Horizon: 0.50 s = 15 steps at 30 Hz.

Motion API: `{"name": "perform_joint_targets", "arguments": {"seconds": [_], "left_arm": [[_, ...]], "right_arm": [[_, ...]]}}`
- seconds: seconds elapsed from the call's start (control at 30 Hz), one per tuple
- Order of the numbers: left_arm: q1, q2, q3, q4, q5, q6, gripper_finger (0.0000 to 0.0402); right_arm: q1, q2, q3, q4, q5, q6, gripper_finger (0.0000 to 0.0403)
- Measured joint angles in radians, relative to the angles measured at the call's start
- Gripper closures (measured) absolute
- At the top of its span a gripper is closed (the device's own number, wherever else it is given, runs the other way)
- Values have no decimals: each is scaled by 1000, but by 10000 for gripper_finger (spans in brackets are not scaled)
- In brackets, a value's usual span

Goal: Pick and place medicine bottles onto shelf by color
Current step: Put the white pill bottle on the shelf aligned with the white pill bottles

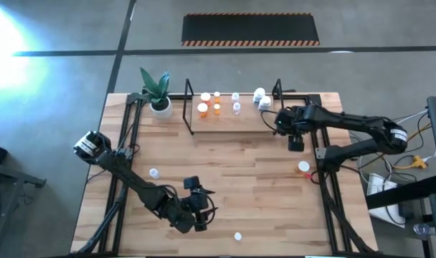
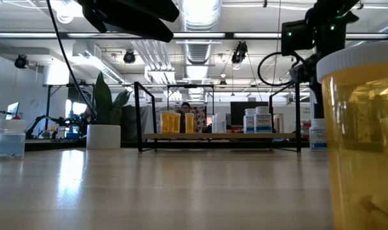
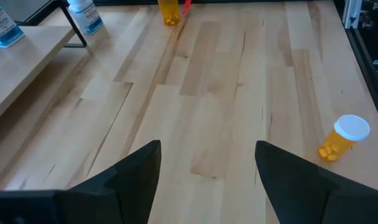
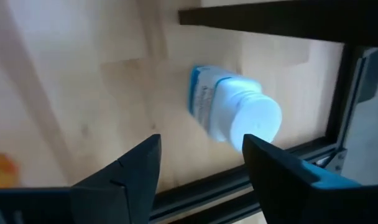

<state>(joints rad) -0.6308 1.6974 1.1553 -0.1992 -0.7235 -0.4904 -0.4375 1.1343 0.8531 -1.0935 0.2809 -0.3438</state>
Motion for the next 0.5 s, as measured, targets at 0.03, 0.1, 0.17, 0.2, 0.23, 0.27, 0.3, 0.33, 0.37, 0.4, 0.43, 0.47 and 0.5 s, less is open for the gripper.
{"name": "perform_joint_targets", "arguments": {"seconds": [0.03, 0.1, 0.17, 0.2, 0.23, 0.27, 0.3, 0.33, 0.37, 0.4, 0.43, 0.47, 0.5], "left_arm": [[0, 0, 0, 0, 0, 0, 157], [0, 0, 0, 1, 0, 0, 157], [0, 0, 0, 1, 1, 0, 157], [0, 0, 0, 1, 1, 0, 157], [0, 0, 0, 2, 2, 0, 157], [0, 0, 0, 3, 3, 0, 157], [0, 0, 0, 5, 3, 0, 157], [0, 0, 0, 6, 3, 0, 157], [0, 0, 0, 7, 3, 0, 157], [0, 0, 0, 8, 3, 0, 157], [0, 0, 0, 8, 3, 0, 157], [0, 0, 0, 8, 3, -1, 157], [0, 0, 0, 8, 3, -1, 157]], "right_arm": [[-9, 0, -10, 18, 11, -17, 183], [-24, 0, -28, 59, 27, -46, 176], [-38, 0, -40, 89, 38, -69, 168], [-47, 0, -43, 101, 40, -80, 165], [-55, 0, -48, 113, 41, -89, 163], [-64, 0, -52, 120, 40, -96, 163], [-71, 0, -56, 123, 37, -104, 162], [-76, 0, -59, 123, 35, -112, 162], [-81, 0, -62, 125, 34, -115, 162], [-85, 0, -66, 128, 33, -120, 163], [-87, 0, -70, 128, 29, -123, 164], [-87, 0, -73, 127, 24, -125, 166], [-87, 0, -76, 127, 20, -126, 167]]}}
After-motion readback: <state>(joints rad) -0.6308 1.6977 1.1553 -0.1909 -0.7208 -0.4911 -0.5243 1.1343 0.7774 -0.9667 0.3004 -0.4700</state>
